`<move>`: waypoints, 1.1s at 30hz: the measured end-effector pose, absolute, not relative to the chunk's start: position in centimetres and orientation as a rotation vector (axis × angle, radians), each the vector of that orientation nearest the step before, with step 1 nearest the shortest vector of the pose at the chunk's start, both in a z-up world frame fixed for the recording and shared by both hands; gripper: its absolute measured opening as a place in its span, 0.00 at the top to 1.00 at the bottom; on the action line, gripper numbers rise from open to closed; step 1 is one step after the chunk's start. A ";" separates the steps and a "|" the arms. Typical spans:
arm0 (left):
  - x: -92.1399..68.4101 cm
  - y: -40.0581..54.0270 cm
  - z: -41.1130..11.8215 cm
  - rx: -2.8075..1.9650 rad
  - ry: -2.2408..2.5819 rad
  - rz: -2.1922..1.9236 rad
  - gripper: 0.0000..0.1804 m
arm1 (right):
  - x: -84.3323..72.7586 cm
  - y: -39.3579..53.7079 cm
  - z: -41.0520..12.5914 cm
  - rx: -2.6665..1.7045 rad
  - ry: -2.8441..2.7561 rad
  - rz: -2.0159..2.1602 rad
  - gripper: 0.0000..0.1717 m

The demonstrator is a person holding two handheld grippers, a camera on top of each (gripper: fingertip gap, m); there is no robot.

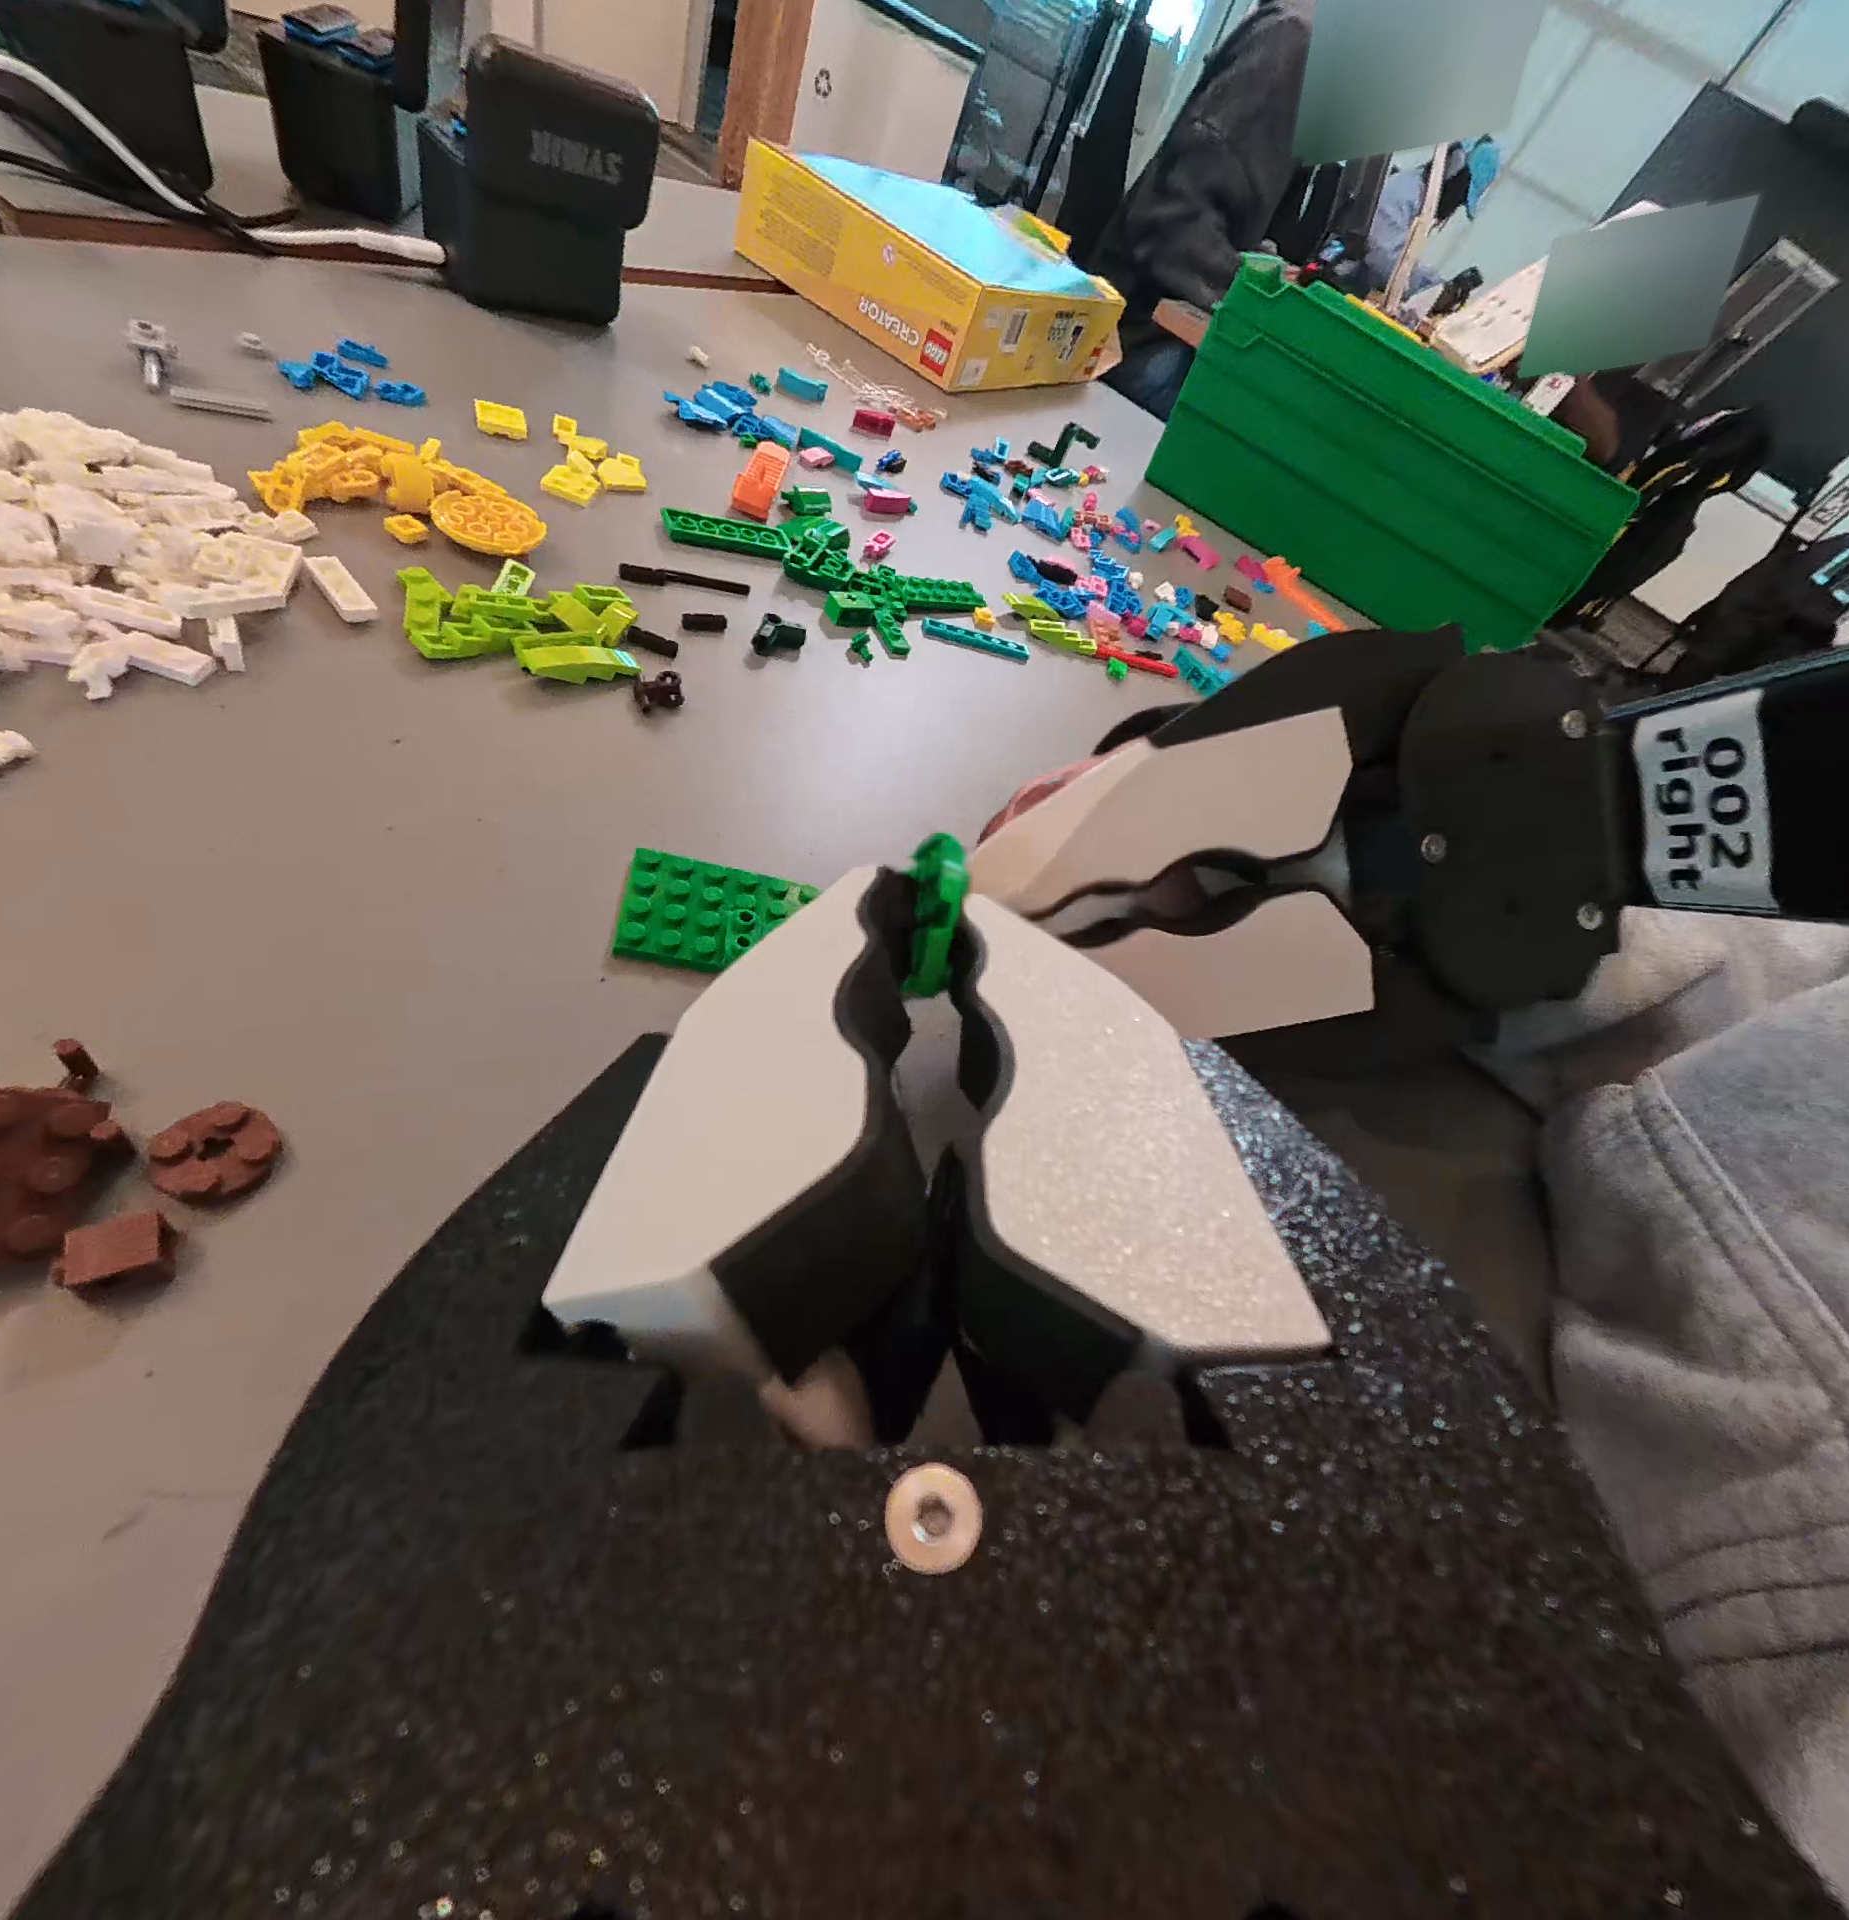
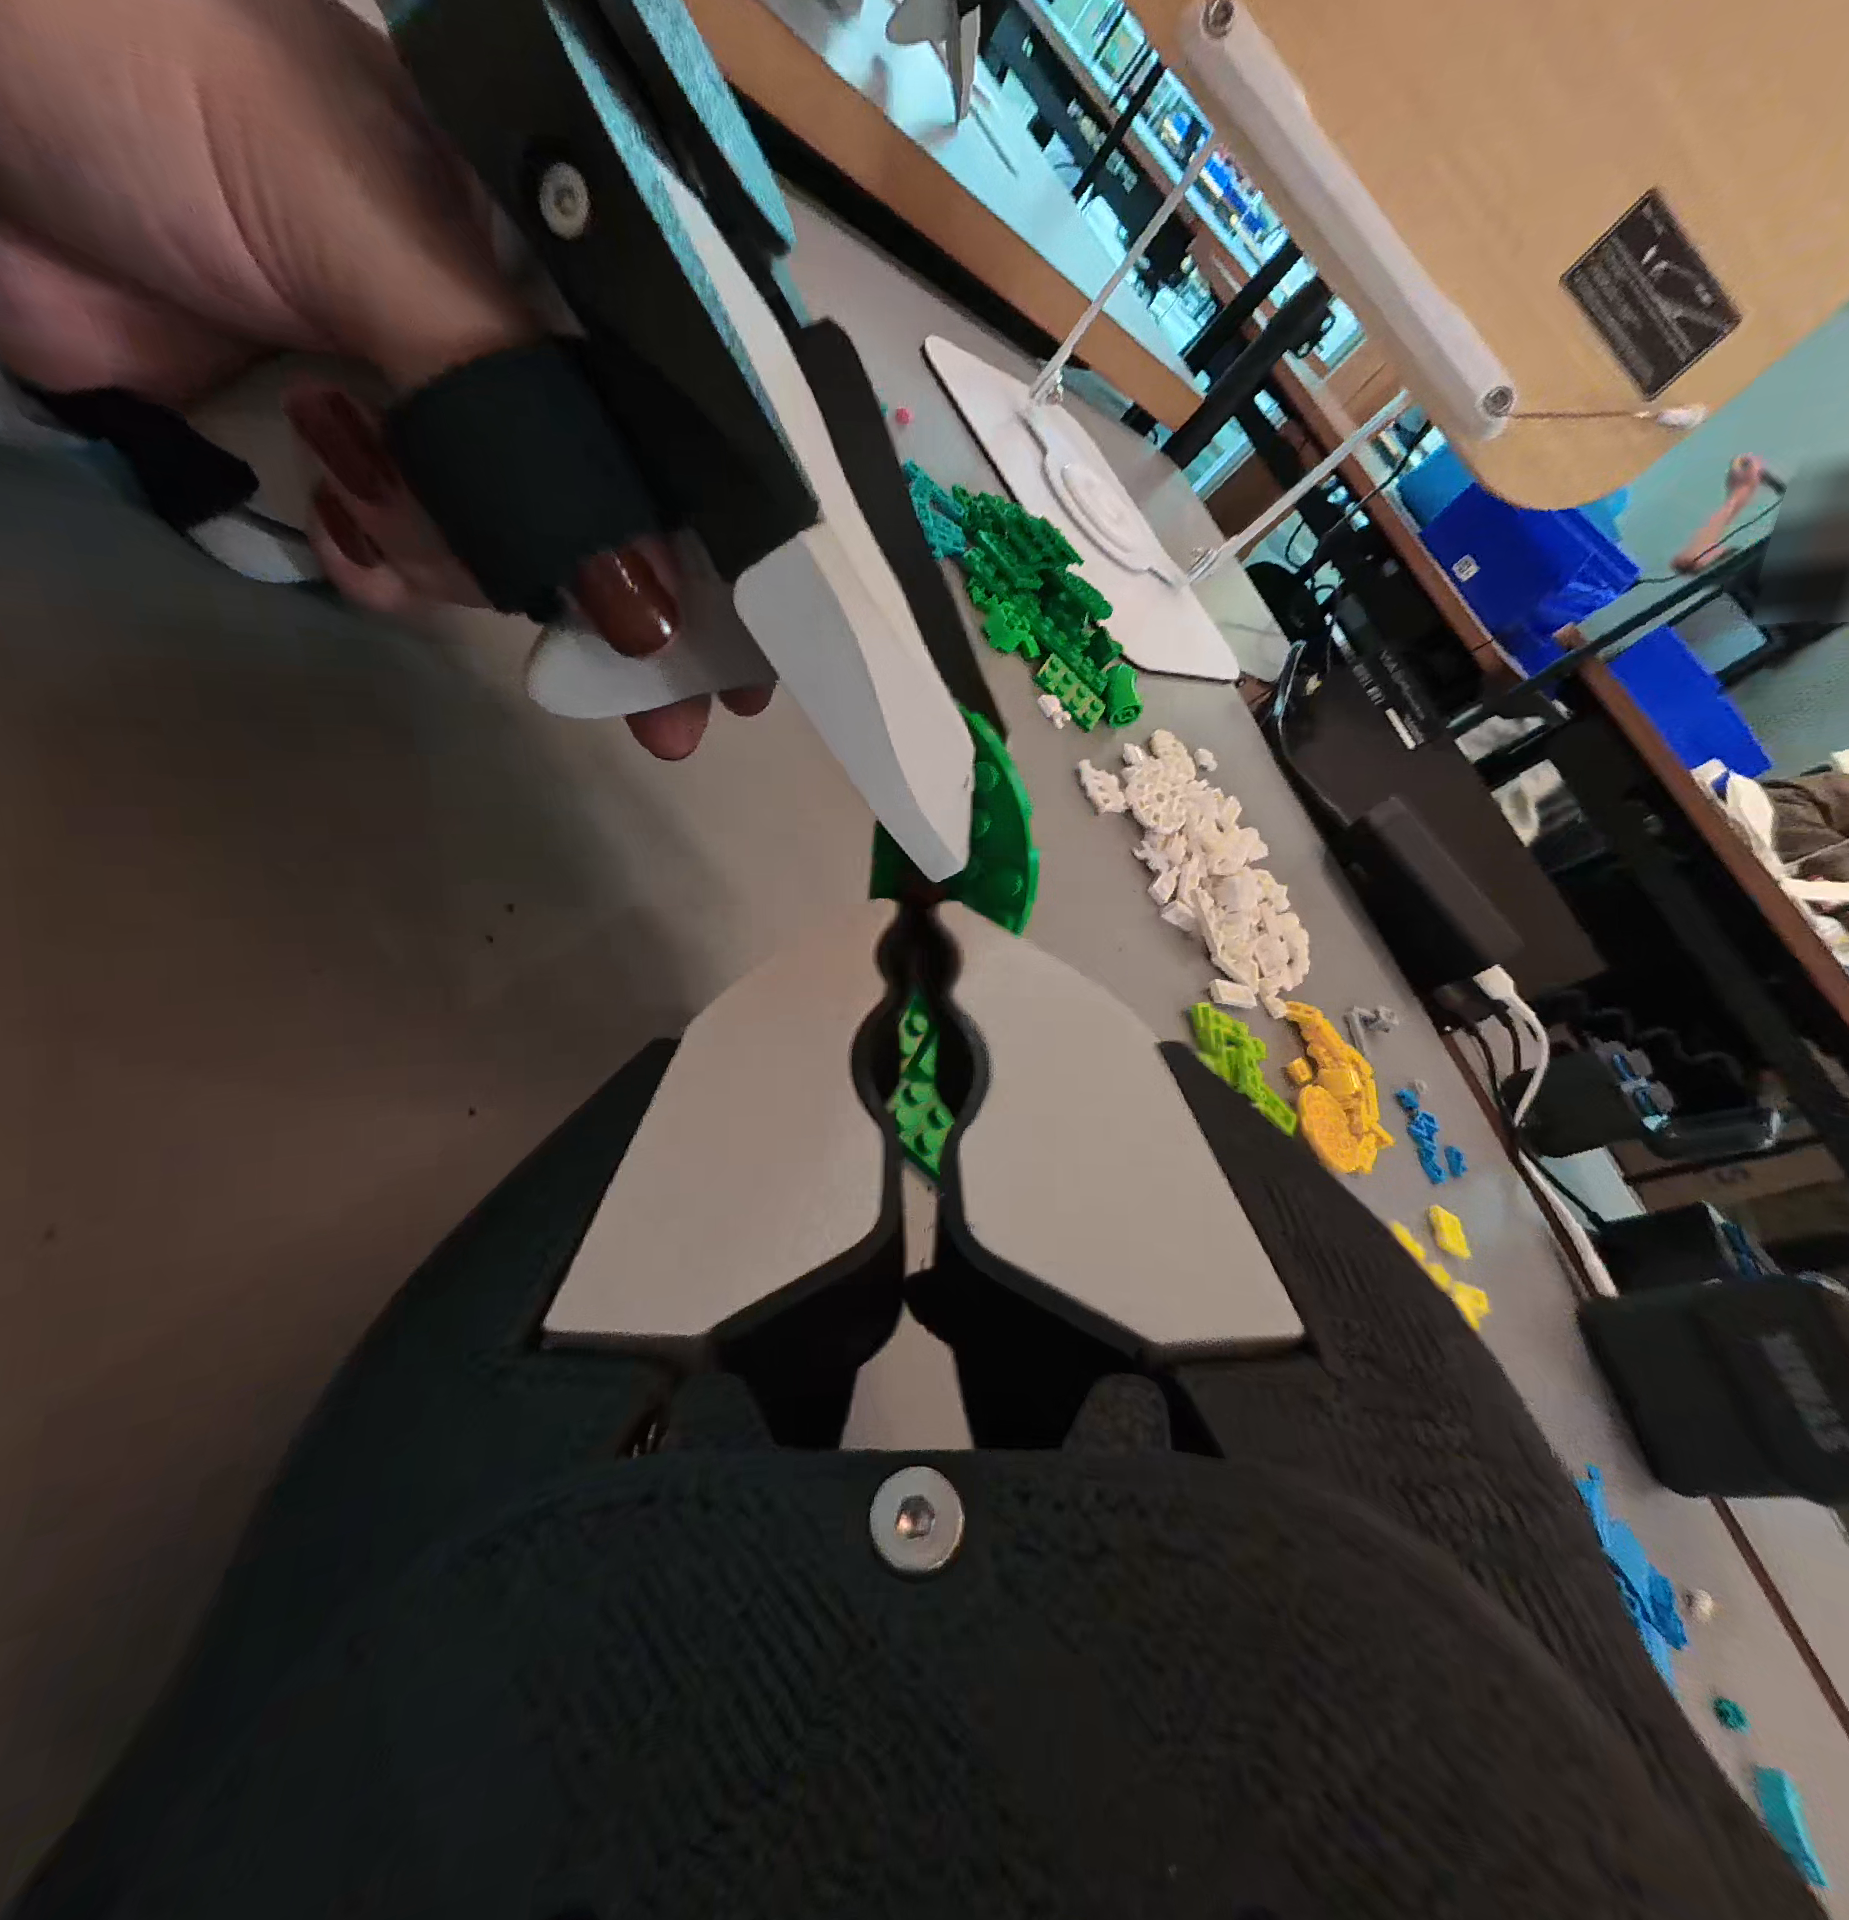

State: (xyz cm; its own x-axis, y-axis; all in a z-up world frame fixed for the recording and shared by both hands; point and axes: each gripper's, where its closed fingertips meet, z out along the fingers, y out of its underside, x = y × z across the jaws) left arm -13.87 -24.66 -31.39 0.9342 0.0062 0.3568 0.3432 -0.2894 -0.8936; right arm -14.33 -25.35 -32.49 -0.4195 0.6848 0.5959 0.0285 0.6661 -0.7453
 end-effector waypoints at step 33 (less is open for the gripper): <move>-14.9 -25.7 -34.6 -2.054 -0.443 -0.292 0.73 | -8.0 -13.3 -36.1 -1.059 -2.223 0.893 0.82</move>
